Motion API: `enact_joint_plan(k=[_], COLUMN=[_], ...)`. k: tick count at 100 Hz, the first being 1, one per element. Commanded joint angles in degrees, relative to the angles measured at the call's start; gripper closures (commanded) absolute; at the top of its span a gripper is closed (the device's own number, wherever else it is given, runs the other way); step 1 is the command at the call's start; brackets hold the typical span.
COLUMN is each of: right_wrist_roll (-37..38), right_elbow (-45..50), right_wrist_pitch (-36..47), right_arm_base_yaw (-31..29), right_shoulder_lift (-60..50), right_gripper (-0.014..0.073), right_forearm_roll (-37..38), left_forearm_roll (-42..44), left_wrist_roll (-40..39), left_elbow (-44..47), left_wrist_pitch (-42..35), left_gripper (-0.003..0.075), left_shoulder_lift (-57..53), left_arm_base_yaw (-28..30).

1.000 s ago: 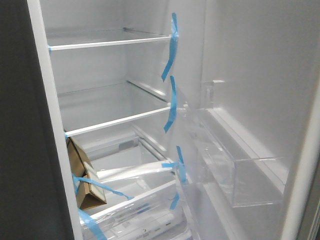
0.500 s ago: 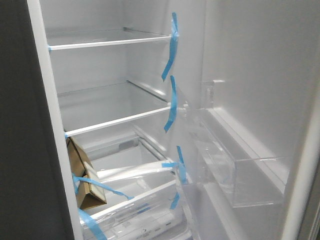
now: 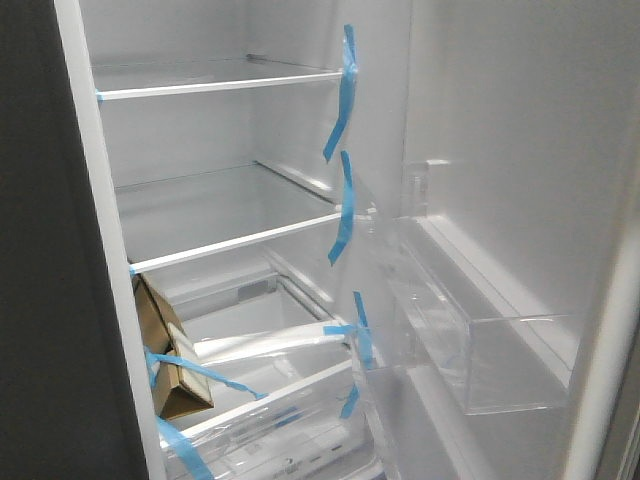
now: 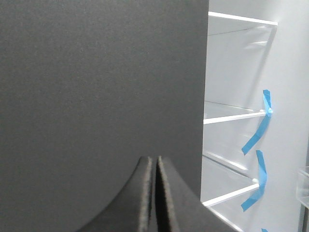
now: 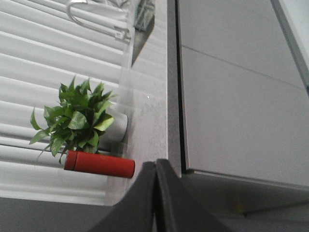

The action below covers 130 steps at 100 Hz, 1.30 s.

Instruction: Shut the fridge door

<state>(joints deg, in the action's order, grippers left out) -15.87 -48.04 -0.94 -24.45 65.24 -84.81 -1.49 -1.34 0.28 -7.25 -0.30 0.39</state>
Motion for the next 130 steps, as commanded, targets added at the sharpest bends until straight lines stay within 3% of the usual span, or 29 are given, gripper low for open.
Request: enact_joint_plan(k=[1,70,109,130], right_wrist_roll=[-0.94,-0.94,-1.03,-1.25], right_elbow=[-2.15,-11.26,-15.63,-17.65], right_wrist_pitch=[-2.85,-29.67,-37.85,-39.21], right_arm_base_yaw=[-0.21,-0.21,1.02,4.5], right_shoulder_lift=[0.36,9.55,13.11,14.25], right_gripper=[0.0639,0.0639,0.0639,0.0639], right_forearm_roll=[-1.47,-6.01,-6.37,-6.58], left_forearm_roll=[-0.23,-0.23,-0.23,-0.23], left_wrist_roll=[-0.11,-0.11,-0.11,-0.11], left_elbow=[2.01,2.01,2.01,2.01], left_wrist_pitch=[-4.18,-4.18,-4.18,-4.18], left_gripper=[0.074,0.074,0.074,0.074], left_shoulder_lift=[-0.64,-0.64,-0.64,-0.64], left_arm_base_yaw=[0.09,0.09,0.09,0.09])
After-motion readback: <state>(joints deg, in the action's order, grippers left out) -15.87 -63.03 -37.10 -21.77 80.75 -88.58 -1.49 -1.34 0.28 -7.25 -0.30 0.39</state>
